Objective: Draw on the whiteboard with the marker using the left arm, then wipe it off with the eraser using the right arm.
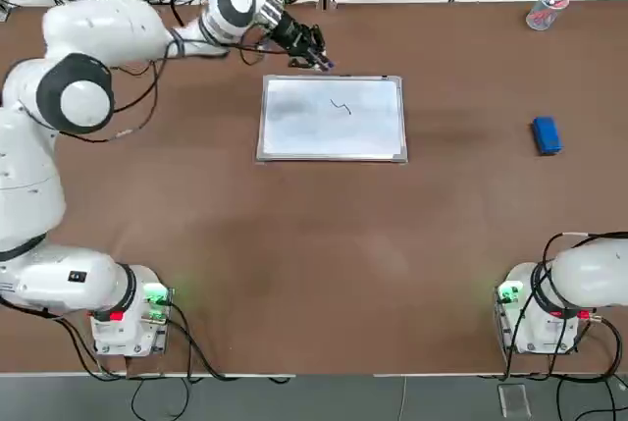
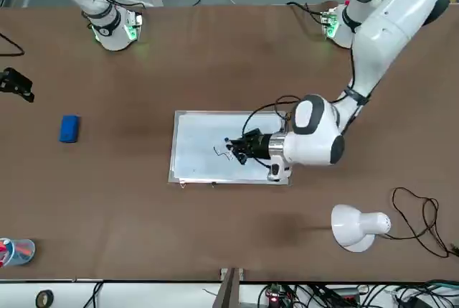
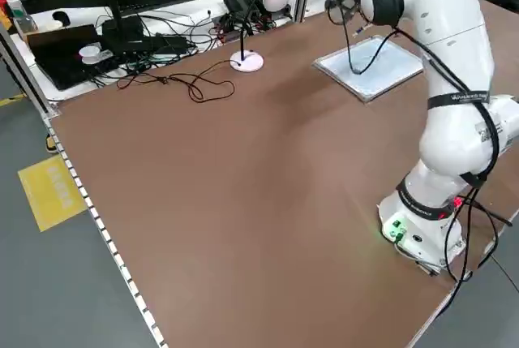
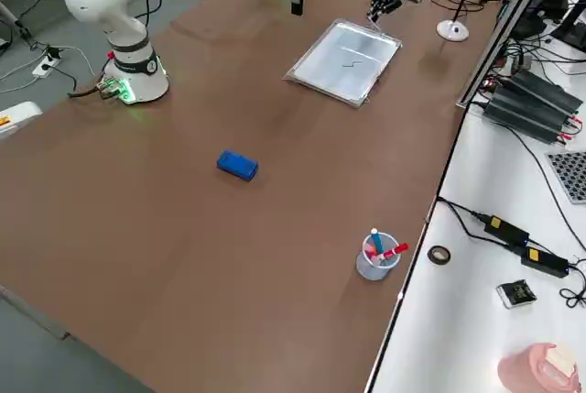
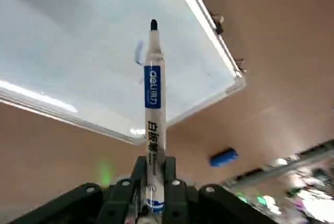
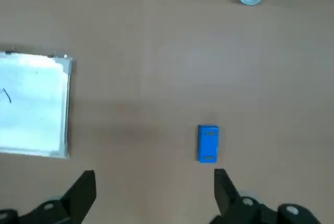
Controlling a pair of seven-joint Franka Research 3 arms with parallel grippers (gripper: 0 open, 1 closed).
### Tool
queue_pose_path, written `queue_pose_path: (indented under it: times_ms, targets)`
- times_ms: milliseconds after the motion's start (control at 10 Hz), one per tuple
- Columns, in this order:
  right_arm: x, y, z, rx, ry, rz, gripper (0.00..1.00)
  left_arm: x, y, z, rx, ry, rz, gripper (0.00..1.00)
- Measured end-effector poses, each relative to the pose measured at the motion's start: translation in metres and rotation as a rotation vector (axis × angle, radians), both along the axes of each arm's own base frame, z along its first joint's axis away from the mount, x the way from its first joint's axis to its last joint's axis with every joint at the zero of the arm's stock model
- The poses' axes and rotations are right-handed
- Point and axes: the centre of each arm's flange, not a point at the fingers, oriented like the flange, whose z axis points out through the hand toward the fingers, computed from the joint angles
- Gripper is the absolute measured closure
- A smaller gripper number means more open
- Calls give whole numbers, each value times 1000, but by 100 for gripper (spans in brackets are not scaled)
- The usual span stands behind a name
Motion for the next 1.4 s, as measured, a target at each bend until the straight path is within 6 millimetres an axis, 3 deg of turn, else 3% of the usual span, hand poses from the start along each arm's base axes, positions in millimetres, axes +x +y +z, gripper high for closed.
queue_pose_path:
  times_ms: [400, 700, 1000, 1400]
  targets:
    - [-1, -32, -15, 0, 35, 86, 0, 6, 54, 25, 265, -159, -258, 83]
    - [-3, -55, -25, 2, 53, 148, 0, 9, 94, 27, 388, -221, -470, 83]
    - [-4, -84, -39, 4, 54, 227, 0, 17, 145, 16, 459, -252, -651, 83]
    - [-8, -125, -70, 19, 48, 245, 0, 15, 207, -17, 521, -258, -843, 83]
